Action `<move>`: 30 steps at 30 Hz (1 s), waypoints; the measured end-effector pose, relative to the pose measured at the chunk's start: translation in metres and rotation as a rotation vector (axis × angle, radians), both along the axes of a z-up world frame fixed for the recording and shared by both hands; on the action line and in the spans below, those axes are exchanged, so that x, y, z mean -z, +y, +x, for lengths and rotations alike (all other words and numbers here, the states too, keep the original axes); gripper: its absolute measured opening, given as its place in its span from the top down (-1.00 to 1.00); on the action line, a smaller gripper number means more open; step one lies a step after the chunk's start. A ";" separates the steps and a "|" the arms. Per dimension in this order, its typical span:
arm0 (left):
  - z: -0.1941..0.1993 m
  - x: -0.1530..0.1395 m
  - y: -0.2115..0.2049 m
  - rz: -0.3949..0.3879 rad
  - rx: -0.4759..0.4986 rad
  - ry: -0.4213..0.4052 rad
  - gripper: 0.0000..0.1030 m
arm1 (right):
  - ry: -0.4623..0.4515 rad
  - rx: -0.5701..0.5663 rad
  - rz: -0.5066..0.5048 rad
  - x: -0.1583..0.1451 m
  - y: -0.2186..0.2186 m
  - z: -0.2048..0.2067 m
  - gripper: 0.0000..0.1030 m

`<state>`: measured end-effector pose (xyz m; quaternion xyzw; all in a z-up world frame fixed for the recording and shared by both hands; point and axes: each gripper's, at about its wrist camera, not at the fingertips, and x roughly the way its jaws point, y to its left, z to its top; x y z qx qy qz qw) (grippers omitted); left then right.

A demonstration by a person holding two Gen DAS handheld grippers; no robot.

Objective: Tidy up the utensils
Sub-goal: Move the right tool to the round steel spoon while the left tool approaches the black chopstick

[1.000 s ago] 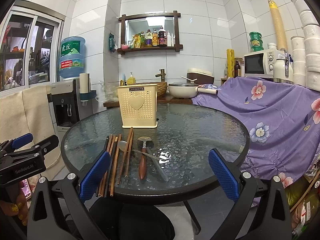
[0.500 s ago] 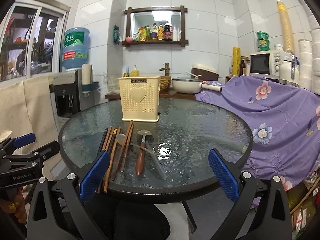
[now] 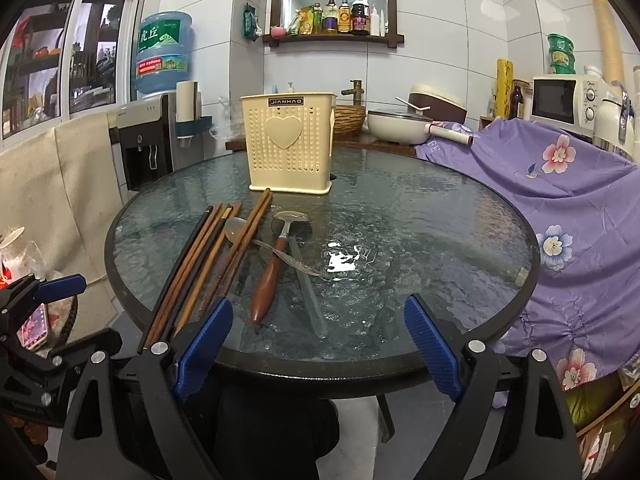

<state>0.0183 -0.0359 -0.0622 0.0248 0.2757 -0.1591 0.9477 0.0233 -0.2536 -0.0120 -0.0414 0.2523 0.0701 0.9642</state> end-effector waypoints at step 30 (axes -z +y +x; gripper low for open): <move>0.174 -0.025 0.030 -0.049 -0.090 0.297 0.05 | 0.328 -0.143 -0.073 -0.014 0.036 0.167 -0.30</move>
